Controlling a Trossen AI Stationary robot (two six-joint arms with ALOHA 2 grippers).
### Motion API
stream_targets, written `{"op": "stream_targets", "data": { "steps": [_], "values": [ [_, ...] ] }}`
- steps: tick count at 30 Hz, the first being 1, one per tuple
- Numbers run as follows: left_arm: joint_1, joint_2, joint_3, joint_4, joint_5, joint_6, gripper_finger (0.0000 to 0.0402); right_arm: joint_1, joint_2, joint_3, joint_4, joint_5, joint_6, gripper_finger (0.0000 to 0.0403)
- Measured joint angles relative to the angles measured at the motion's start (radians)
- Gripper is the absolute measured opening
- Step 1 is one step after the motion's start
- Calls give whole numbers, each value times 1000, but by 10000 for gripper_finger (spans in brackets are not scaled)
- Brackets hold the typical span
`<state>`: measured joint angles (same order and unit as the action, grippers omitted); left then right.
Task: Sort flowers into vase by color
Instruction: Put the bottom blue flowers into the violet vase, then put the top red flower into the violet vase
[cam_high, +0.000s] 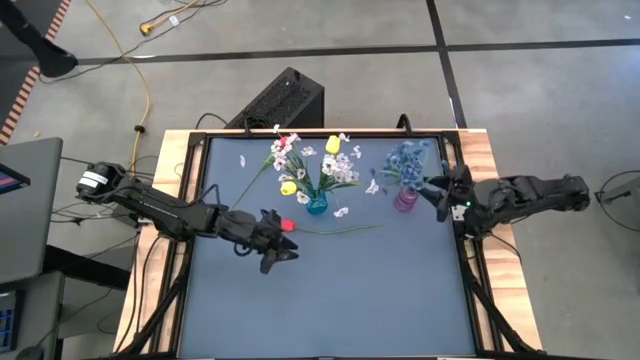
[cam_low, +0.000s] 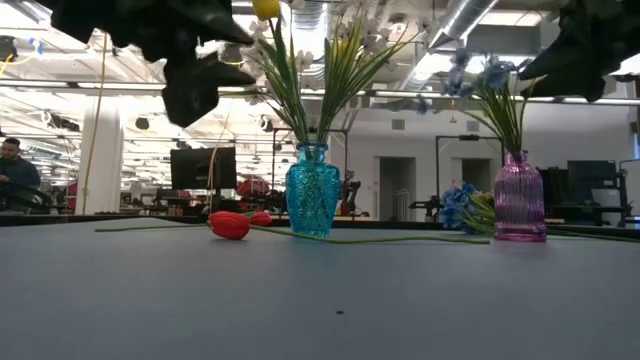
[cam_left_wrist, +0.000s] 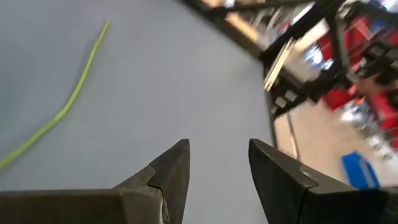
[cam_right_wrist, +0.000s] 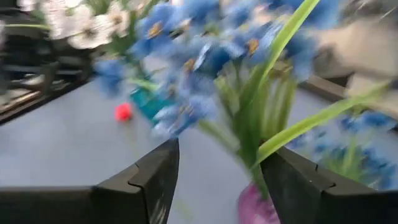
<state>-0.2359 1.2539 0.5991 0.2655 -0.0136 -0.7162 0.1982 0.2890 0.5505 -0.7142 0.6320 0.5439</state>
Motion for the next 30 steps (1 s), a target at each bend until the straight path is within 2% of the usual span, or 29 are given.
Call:
{"op": "stream_targets", "data": {
  "steps": [6, 10, 14, 19, 23, 26, 30],
  "values": [
    [0, 0, 0, -226, 16, -3, 153, 0, 0, 81, -153, -228, 165, 245],
    [11, -10, 0, -328, -9, -1, 153, 1, 0, 116, -176, -350, 239, 240],
    [79, -38, -1, -439, -20, -25, 153, 4, 1, 143, -176, -439, 285, 232],
    [212, -125, 0, -546, -29, 86, 153, 4, 45, 181, -170, -509, 304, 222],
    [360, -185, 0, -714, -80, 151, 153, 4, 102, 207, -165, -530, 295, 214],
    [483, -188, 0, -798, -122, 234, 153, 5, 143, 225, -165, -531, 283, 209],
    [651, -150, 0, -787, -103, 352, 153, 4, 184, 240, -159, -532, 260, 206]
  ]
}}
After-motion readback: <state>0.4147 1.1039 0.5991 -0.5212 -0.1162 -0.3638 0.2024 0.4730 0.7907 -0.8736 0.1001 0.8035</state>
